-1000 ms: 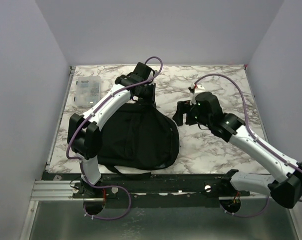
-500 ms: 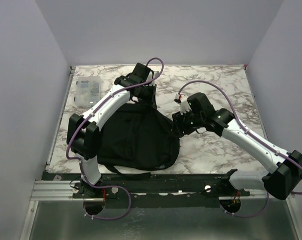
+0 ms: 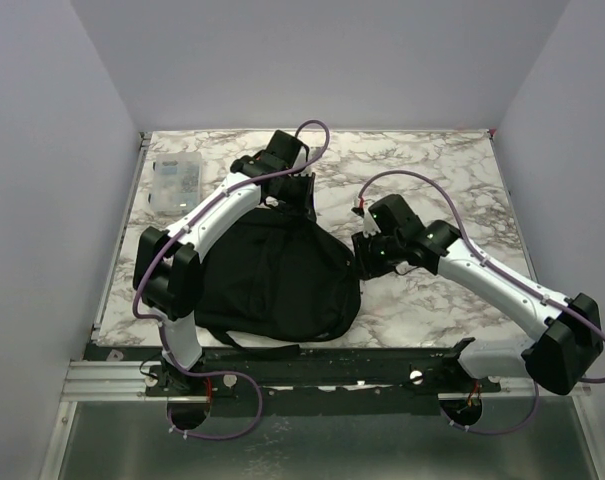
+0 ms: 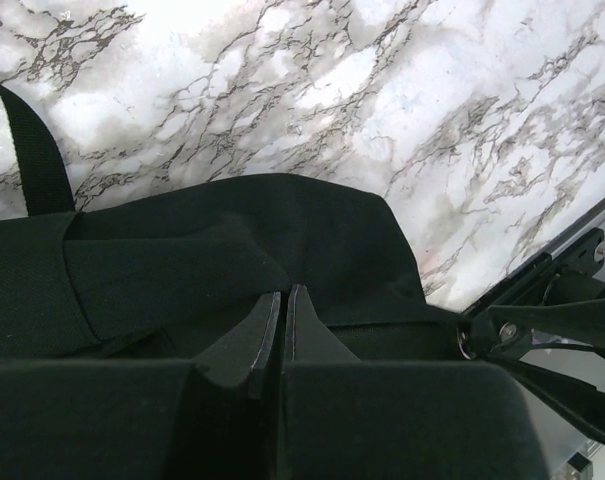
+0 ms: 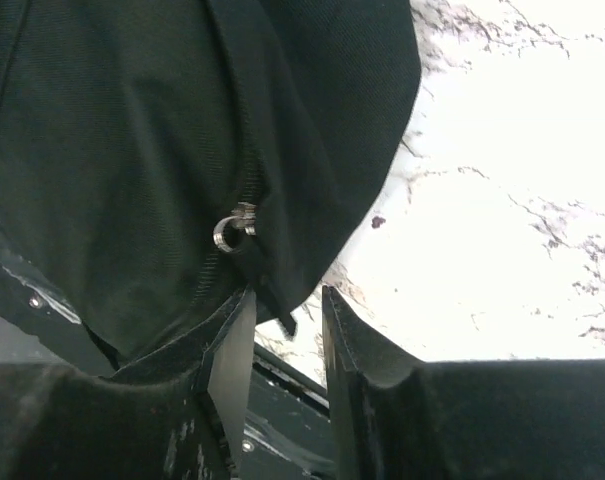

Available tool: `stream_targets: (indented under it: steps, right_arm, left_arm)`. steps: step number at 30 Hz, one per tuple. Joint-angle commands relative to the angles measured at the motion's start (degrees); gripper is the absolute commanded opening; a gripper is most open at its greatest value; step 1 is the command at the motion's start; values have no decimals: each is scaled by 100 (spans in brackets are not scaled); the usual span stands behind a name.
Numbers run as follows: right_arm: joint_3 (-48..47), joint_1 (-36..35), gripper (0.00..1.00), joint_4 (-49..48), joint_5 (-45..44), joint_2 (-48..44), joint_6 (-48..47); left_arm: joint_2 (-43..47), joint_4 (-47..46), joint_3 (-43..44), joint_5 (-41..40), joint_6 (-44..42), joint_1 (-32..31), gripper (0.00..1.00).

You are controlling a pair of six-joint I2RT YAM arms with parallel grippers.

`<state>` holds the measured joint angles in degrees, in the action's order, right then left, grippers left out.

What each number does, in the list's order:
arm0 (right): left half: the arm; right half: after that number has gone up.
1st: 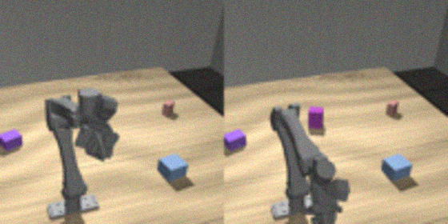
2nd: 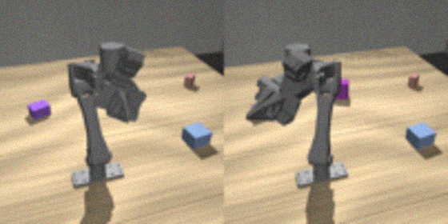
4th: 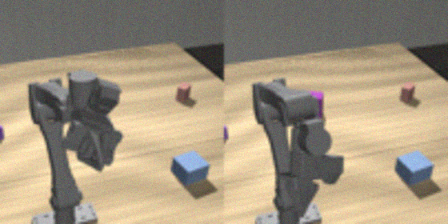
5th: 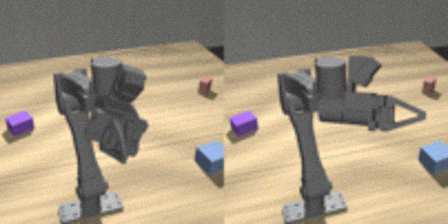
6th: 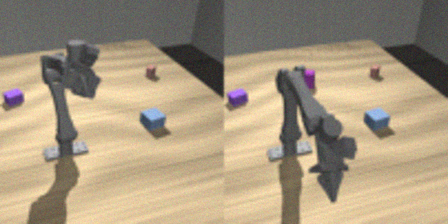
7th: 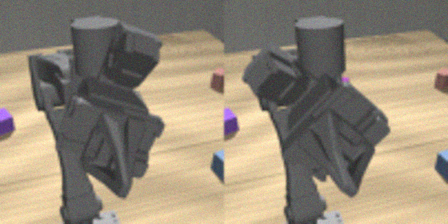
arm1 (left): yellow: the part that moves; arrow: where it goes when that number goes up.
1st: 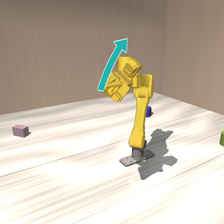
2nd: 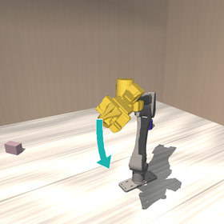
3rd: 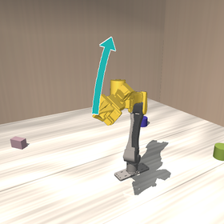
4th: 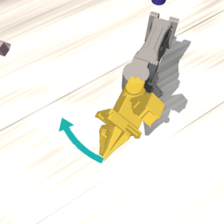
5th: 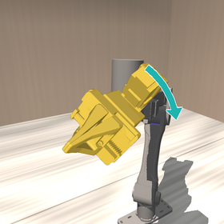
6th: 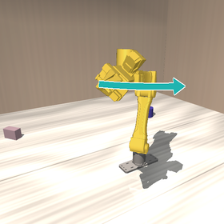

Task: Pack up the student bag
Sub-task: Zip the student bag at the center of the board.

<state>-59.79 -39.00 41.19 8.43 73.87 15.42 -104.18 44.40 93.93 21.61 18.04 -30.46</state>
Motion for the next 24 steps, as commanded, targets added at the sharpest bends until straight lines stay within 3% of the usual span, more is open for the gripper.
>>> stream_targets:
  steps: [1,3,4,5,6,8,11,14,16,21,24]
  right_arm:
    - [56,7,44,515,-467,-89,347]
    - [67,11,47,601,-790,-18,773]
    - [45,7,45,690,-1085,26,1079]
    - [101,7,35,639,-1088,4,1363]
    - [200,7,29,442,-896,-83,1519]
    - [455,9,28,-6,-275,-555,1974]
    - [660,7,37,-231,-12,-1290,2667]
    - [450,-109,46,43,196,-1655,2935]
    - [239,-473,53,151,10,-1717,3233]
    - [122,-1274,66,143,-567,-1293,4035]
    - [246,-1351,64,216,-1304,-1142,4544]
  left_arm:
    - [416,-187,13,149,-125,31,0]
    - [489,-178,-21,26,-142,31,0]
    - [512,-178,-38,11,-146,31,0]
    - [544,-178,-68,30,-137,29,0]
    - [554,-182,-89,63,-114,31,0]
    - [539,-210,-135,238,-61,31,0]
    - [530,-243,-179,413,-9,22,12]
    - [688,-263,-217,340,28,22,46]
    - [862,-257,-275,269,35,22,57]
    - [1640,-307,-844,235,169,6,66]
    - [2359,-403,-1394,134,267,-79,68]
